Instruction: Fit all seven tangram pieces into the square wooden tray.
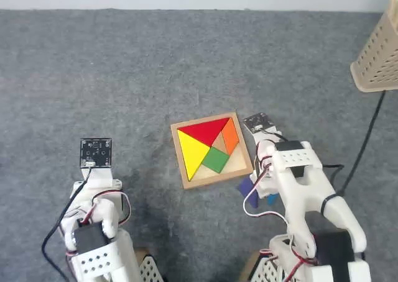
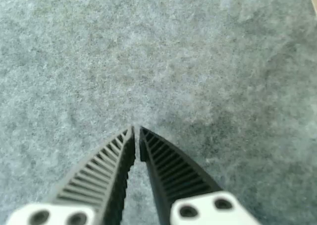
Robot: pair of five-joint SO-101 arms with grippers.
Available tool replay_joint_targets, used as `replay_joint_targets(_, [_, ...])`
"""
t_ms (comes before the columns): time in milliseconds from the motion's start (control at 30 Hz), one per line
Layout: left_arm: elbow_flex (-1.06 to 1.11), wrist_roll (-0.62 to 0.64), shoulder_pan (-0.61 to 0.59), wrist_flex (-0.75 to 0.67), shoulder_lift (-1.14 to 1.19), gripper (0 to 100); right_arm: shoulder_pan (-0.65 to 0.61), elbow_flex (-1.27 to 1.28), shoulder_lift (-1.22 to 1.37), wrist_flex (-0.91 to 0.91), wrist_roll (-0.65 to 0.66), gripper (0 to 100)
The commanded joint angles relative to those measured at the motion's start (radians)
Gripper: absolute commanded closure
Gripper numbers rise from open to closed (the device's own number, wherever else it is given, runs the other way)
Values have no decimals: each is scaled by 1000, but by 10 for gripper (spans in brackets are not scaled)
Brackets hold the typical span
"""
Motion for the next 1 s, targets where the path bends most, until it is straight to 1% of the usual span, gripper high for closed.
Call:
replay_joint_targets(0, [-7,-5,-3,8,-14,987,-16,-9,33,-5,-11,937])
replay_joint_targets(200, [-7,-5,-3,8,-14,987,-10,-37,33,10,-9,946])
replay_joint_targets(367, [-7,-5,-3,8,-14,987,77,-144,31,77,-8,944])
replay_joint_targets(433, [-7,-5,-3,8,-14,987,117,-160,31,91,-6,920])
replay_joint_targets(500, [-7,-5,-3,8,-14,987,127,-157,31,96,-3,891])
replay_joint_targets(633, [-7,-5,-3,8,-14,987,127,-107,-10,87,-2,869])
replay_joint_targets(867, [-7,-5,-3,8,-14,987,128,40,-217,73,29,868])
replay_joint_targets(967, [-7,-5,-3,8,-14,987,130,95,-282,58,68,868])
